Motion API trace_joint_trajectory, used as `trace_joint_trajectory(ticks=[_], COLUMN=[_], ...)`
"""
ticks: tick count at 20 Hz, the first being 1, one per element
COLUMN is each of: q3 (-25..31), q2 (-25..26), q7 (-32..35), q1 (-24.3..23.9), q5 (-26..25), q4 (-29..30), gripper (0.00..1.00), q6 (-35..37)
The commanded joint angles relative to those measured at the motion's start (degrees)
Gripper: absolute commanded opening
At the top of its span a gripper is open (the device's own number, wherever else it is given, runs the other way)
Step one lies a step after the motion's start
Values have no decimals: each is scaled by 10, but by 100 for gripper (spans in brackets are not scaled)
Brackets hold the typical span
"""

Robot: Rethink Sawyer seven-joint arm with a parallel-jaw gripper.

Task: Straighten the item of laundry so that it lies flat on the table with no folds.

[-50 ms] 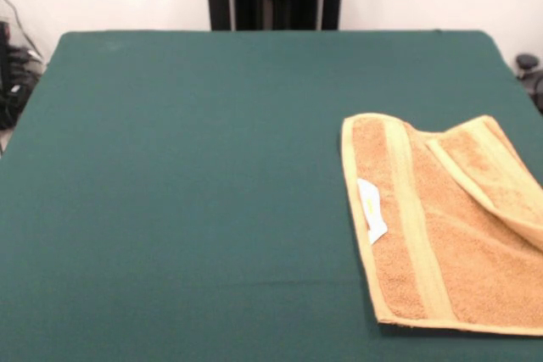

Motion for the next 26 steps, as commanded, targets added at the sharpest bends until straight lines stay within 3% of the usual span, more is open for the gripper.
trace_joint_trajectory(ticks=[1,7,15,21,26], q3=[36,-24,-90,-118,-133], q2=[-22,-91,-148,-167,-164], q7=[-117,-44,64,117,125], q1=[41,103,189,242,262], q5=[8,32,45,34,28], q4=[90,206,290,301,293], gripper=[100,100,100,100,100], q6=[31,-10,-54,-70,-70])
